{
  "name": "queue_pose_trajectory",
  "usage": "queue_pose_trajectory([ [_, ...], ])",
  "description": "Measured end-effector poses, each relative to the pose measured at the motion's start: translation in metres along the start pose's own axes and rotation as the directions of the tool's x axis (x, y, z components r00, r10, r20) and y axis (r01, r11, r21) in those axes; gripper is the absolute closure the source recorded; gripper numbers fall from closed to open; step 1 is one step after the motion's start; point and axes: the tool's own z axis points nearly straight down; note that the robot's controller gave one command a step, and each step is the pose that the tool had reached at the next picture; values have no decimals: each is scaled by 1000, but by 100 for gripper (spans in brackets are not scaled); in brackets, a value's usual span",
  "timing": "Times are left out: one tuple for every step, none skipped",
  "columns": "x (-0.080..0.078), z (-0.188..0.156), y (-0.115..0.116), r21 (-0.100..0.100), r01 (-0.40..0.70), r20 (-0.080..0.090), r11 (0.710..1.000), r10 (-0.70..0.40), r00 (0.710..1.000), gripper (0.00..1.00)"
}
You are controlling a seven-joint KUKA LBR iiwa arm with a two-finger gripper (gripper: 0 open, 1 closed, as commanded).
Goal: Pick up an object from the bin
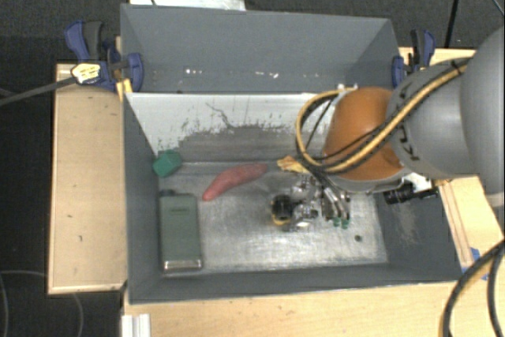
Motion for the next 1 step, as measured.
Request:
queue_pose_trajectory([
  [-10, -131, -6, 0, 19, 1, 1000, -19, 1000, 100],
])
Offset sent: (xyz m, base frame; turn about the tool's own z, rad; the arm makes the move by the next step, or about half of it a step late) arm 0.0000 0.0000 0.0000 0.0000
